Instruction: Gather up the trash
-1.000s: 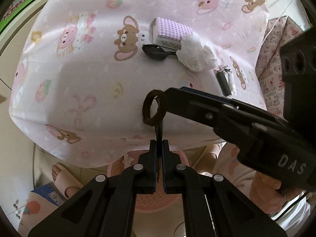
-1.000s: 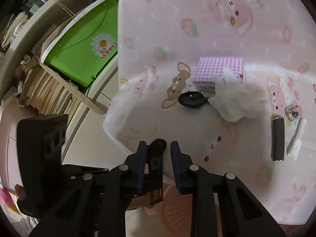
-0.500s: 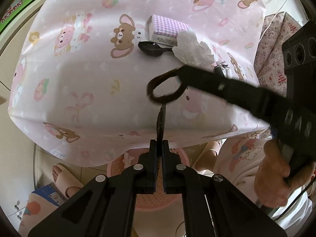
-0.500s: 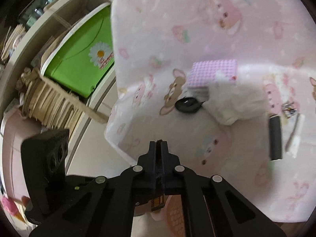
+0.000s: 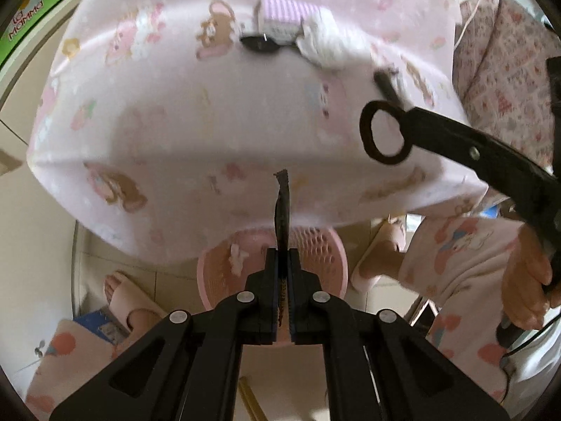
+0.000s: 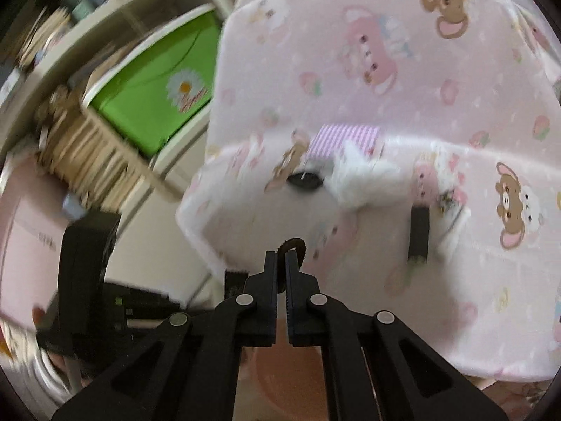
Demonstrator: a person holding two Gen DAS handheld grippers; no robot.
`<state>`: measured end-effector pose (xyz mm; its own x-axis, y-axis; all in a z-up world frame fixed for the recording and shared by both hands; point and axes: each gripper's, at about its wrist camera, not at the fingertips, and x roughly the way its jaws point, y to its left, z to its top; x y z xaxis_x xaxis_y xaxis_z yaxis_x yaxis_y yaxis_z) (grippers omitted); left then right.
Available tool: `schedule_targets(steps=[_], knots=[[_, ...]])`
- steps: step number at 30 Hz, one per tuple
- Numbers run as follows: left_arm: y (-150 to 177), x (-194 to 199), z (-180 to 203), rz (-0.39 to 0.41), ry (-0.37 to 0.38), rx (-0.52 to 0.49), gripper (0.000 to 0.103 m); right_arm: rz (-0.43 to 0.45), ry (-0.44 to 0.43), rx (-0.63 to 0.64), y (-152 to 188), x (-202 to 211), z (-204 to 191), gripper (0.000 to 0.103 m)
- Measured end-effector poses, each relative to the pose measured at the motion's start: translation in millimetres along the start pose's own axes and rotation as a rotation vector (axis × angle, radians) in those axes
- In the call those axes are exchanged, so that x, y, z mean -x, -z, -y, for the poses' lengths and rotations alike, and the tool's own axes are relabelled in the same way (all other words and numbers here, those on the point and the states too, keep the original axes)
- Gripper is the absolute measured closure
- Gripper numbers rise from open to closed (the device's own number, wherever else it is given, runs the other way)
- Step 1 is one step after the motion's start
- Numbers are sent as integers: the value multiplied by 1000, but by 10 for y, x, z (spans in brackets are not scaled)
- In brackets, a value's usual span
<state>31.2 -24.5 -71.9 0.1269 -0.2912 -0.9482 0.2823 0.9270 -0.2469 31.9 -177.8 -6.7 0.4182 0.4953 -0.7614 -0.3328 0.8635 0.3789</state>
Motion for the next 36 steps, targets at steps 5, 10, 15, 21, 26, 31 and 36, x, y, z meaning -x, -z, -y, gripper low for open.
schedule_targets(steps=[5,10,15,21,26,31,36], knots=[[84,-254,0,-73,-21,16,100,-105,3,33,293,-153,-83,98],[129,-470,-47,-86,-74,28,99,-211,58,88,549,-393,-161,98],[155,-669,-128,-107,-99,59,99,-271,178,142,758,-657,-173,98],[271,-992,-231,-206,-116,92,98,-348,237,168,958,-960,-102,98],[307,-1187,-265,-258,-122,152,97,-388,243,185,1076,-1134,-86,98],[300,-1224,-327,-261,-134,176,91,-425,274,213,1201,-1236,-80,98],[291,-1193,-406,-254,-175,202,60,-452,281,198,1238,-1256,-31,95]])
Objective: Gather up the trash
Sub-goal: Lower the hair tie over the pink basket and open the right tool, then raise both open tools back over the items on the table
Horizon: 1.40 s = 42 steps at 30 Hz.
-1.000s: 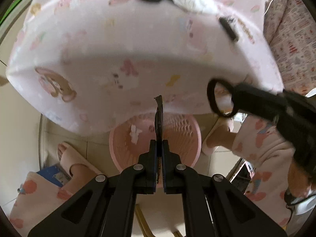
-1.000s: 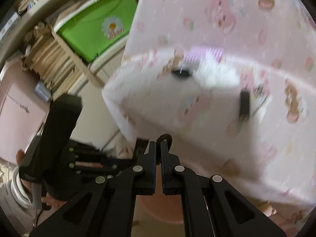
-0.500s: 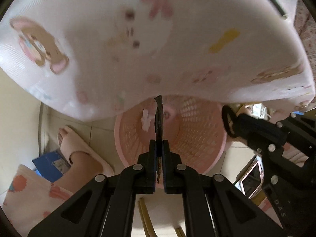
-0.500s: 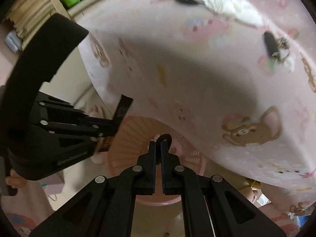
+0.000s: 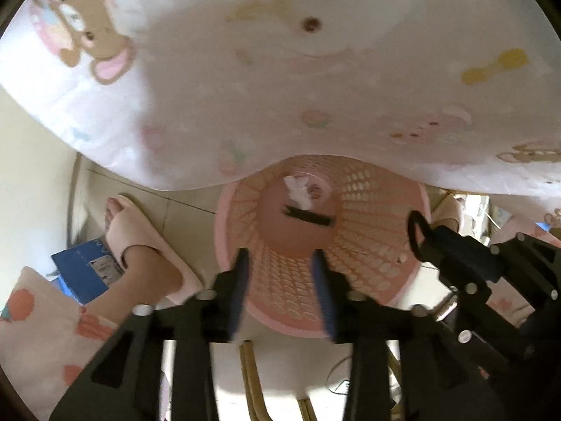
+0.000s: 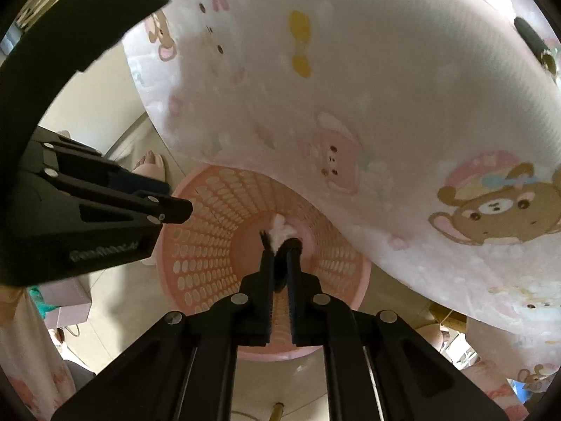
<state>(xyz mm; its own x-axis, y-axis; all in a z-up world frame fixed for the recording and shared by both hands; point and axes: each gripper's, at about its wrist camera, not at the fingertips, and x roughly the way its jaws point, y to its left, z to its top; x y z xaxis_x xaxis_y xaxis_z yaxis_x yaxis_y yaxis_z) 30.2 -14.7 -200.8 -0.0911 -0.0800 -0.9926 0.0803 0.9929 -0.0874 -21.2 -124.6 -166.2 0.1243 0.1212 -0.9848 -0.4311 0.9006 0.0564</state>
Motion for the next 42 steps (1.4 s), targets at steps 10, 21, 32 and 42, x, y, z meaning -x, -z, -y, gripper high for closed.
schedule_targets(steps=[10,21,32,42], knots=[[20,359,-65,131,-39,9,29,45,-2,-79,-89,212,76,69],[95,1055,-48,399,-96,-34,19,221,45,-192,-62,786,287,36],[172,1746,46,669,-154,-102,16,600,148,-191,64,1774,257,25],[82,2469,323,848,-198,-220,16,682,251,-233,-44,2161,675,23]])
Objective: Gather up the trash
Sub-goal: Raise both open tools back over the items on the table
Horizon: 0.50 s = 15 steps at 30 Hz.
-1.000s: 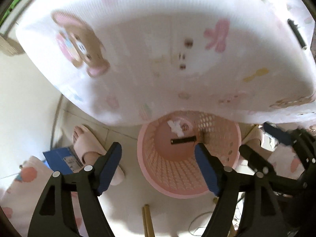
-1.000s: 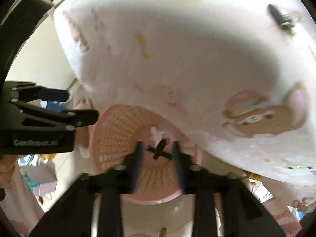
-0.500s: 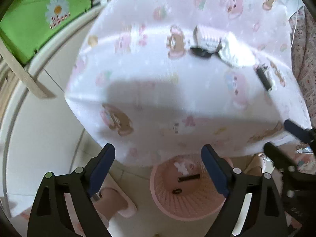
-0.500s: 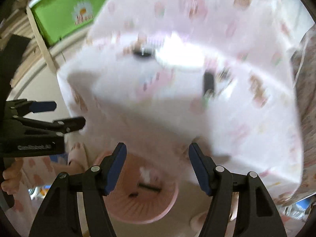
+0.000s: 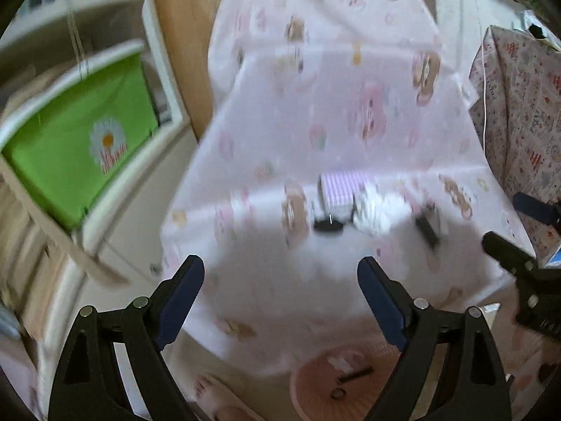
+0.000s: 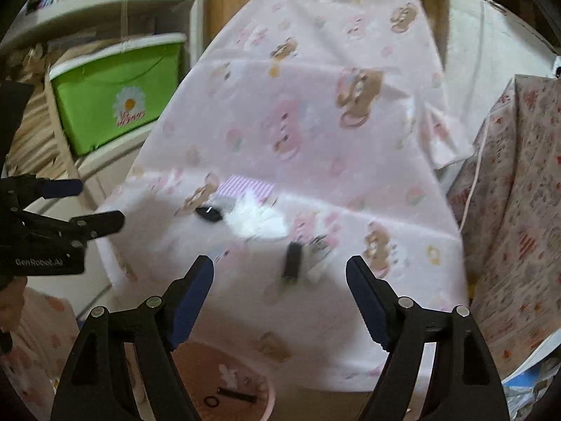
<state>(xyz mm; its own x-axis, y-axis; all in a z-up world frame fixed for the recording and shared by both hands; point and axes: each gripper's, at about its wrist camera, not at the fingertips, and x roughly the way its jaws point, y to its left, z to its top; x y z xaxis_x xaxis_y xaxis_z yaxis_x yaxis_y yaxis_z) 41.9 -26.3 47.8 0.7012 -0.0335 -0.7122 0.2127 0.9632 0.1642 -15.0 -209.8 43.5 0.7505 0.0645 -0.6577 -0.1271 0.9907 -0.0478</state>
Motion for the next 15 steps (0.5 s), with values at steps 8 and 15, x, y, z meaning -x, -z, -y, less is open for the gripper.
schedule_targets(steps=[8,15], knots=[[-510,26,-37,66,12,-22,15,-13,74,-35,-335,127,483,23],[-410,-192,-61,52,-5,-8,14,-52,112,-116,-249,-136,746,23]])
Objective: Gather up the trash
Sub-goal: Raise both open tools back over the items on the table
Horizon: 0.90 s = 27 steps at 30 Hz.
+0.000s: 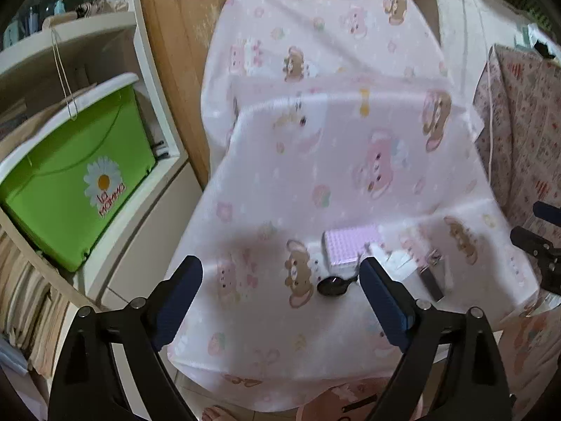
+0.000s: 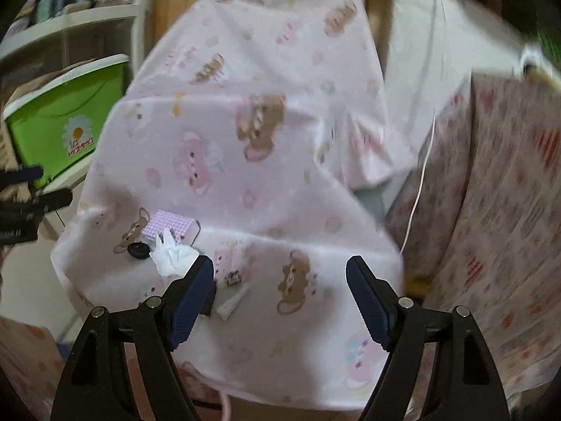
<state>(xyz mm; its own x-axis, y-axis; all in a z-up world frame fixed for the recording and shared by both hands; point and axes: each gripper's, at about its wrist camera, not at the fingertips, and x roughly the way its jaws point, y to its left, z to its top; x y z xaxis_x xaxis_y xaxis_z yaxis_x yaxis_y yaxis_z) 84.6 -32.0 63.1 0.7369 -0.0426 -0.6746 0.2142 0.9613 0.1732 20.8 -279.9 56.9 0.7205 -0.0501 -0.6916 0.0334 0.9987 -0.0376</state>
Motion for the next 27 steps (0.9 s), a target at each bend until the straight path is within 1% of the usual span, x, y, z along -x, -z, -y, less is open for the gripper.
schedule_targets(steps=[4,8,11,13,15,18,22,27], knots=[[123,-190,-34,-49,-12,14,14,-77,3,-32,131,-277,54,23],[152,-327,-82,-76,-19,48,13,-110,2,-51,152,-406,119,23],[156,-408,-131,-99,-21,85,13,-137,-18,-102,159,-476,212,23],[175,-474,-179,-133,0,128,13,-161,-47,-144,171,-519,275,23],[180,-527,-209,-158,27,163,13,-169,-57,-155,173,-525,298,23],[185,-630,-207,-202,66,186,12,-159,-29,-106,175,-515,235,23],[233,-770,-192,-269,98,217,12,-196,-58,-77,218,-601,154,23],[280,-908,-150,-322,83,211,12,-257,-94,-55,282,-767,0,23]])
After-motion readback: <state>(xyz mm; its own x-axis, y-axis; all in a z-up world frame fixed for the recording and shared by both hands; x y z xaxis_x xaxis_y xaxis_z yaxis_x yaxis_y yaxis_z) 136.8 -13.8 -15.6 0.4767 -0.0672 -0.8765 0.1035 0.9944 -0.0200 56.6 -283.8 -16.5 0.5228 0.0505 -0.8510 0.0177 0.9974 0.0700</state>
